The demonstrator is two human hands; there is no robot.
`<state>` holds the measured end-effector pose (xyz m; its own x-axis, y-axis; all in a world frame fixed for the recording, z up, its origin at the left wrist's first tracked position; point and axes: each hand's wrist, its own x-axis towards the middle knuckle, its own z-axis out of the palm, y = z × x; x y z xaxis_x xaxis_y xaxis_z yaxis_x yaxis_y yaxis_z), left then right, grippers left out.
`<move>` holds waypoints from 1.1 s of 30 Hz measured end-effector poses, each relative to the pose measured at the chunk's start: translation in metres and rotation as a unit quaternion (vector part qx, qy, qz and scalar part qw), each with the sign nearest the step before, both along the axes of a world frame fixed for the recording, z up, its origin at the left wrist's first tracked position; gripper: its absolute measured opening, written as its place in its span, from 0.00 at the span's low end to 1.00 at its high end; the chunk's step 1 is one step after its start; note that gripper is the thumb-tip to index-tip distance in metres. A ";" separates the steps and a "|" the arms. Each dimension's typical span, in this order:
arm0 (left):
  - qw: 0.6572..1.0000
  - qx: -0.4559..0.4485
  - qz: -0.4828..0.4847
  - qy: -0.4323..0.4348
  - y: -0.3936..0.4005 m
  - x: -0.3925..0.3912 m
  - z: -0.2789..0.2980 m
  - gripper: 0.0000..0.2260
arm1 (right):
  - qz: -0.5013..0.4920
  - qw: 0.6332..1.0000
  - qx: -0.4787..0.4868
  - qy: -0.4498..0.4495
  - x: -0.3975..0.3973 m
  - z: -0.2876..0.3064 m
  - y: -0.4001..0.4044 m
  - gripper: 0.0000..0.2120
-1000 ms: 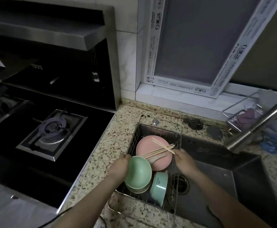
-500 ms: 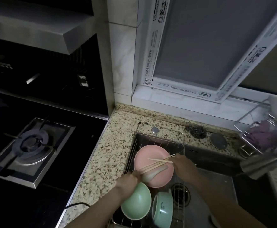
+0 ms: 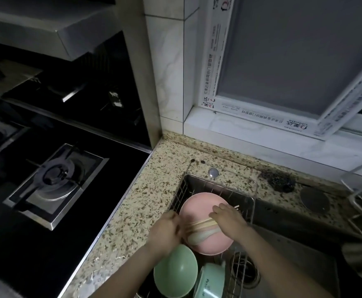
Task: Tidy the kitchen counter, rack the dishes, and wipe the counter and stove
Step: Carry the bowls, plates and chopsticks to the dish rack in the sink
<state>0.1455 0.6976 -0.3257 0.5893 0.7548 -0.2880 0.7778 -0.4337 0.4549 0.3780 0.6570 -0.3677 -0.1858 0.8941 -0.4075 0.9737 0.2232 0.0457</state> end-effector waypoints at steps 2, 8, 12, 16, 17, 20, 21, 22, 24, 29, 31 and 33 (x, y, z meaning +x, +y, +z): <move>1.000 0.001 0.023 -0.004 -0.001 0.001 0.001 0.15 | -0.005 1.000 0.004 0.008 0.000 -0.003 0.000 0.19; 0.985 -0.019 0.141 -0.101 -0.007 -0.004 0.012 0.13 | -0.086 0.990 0.027 0.107 -0.013 0.010 -0.003 0.19; 0.880 -0.129 0.377 -0.259 0.008 -0.016 0.045 0.09 | -0.153 0.949 0.088 0.262 -0.039 0.055 0.011 0.15; 0.734 -0.194 0.505 -0.410 0.028 -0.045 0.075 0.10 | -0.216 0.913 0.116 0.326 -0.075 0.104 0.031 0.11; 0.728 -0.195 0.505 -0.421 0.029 -0.053 0.080 0.09 | -0.219 0.911 0.123 0.326 -0.085 0.113 0.036 0.12; 0.673 -0.214 0.536 -0.463 0.039 -0.089 0.092 0.09 | -0.211 0.902 0.134 0.353 -0.120 0.137 0.057 0.14; 0.645 -0.224 0.554 -0.476 0.043 -0.108 0.095 0.10 | -0.208 0.900 0.134 0.360 -0.136 0.144 0.063 0.14; 0.617 -0.233 0.568 -0.492 0.045 -0.130 0.098 0.11 | -0.205 0.898 0.137 0.364 -0.154 0.149 0.069 0.14; 0.631 -0.216 0.565 -0.485 0.048 -0.167 0.099 0.11 | -0.205 0.894 0.142 0.371 -0.180 0.158 0.077 0.16; 0.667 -0.158 0.539 -0.490 0.049 -0.294 0.118 0.11 | -0.212 0.882 0.153 0.391 -0.283 0.180 0.096 0.17; 0.666 -0.121 0.542 -0.498 0.054 -0.362 0.134 0.12 | -0.209 0.886 0.148 0.387 -0.343 0.192 0.109 0.17; 0.628 -0.117 0.558 -0.530 0.063 -0.416 0.144 0.15 | -0.210 0.881 0.144 0.398 -0.391 0.202 0.121 0.17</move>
